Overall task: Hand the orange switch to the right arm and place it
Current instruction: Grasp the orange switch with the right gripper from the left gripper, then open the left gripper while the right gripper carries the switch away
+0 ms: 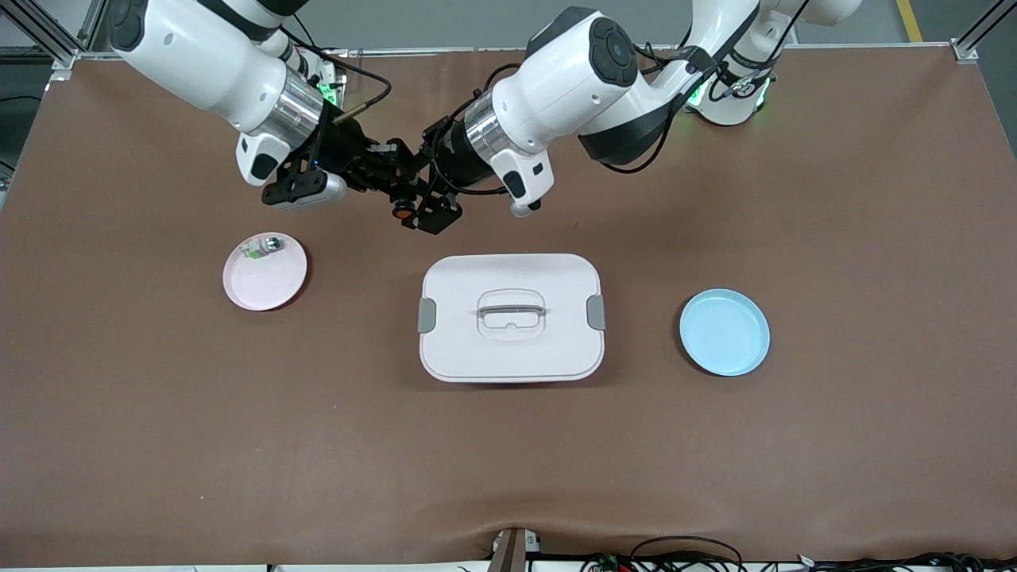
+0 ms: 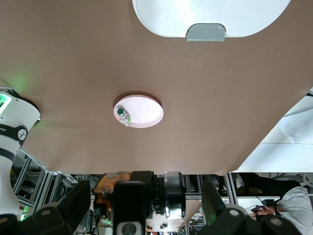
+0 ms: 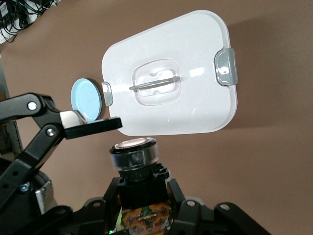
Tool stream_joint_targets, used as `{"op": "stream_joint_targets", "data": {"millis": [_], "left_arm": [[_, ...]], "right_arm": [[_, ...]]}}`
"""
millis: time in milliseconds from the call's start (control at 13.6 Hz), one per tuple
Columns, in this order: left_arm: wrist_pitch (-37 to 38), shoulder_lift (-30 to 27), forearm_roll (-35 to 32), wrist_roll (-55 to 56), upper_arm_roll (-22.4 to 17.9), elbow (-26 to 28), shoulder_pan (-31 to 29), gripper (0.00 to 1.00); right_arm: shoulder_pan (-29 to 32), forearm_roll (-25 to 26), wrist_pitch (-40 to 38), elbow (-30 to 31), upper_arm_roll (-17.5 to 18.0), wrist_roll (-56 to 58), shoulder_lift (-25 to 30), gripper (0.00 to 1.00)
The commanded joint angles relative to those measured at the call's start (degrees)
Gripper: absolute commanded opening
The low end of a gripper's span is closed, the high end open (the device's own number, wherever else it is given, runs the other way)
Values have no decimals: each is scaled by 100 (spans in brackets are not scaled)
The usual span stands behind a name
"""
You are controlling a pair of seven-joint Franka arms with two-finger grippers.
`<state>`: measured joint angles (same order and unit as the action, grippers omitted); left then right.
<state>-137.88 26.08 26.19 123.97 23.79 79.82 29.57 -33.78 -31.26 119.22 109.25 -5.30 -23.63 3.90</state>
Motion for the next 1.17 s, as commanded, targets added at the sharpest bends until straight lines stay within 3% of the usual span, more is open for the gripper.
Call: {"op": "stream_joint_targets", "data": {"millis": [0,147,441,734,955,1101], "left_arm": [[15,-6,-123,92,-14,-80,5,100],[24,-85,-149,92,-14,-80,-39,100],[68,-103,-211,31,-23,-2,-118,100],[77,-410,-615,-83,-23,613,-337,100],[77,-1041,-774,-1064,3,1551,-688,100],[86,-1367,-774,-1663,12,1966,-891,100]], "right_arm": [[152,162,-180,-71,-6,1152,32,0],[476,750,-854,-114,-6,2576,58,0],[837,1918,-1541,-97,-6,4064,155,0],[1364,2483,-1613,61,-6,6102,216,0],[1698,2931,-1499,297,-6,7282,304,0],[1883,2959,-1140,709,-6,7897,444,0]]}}
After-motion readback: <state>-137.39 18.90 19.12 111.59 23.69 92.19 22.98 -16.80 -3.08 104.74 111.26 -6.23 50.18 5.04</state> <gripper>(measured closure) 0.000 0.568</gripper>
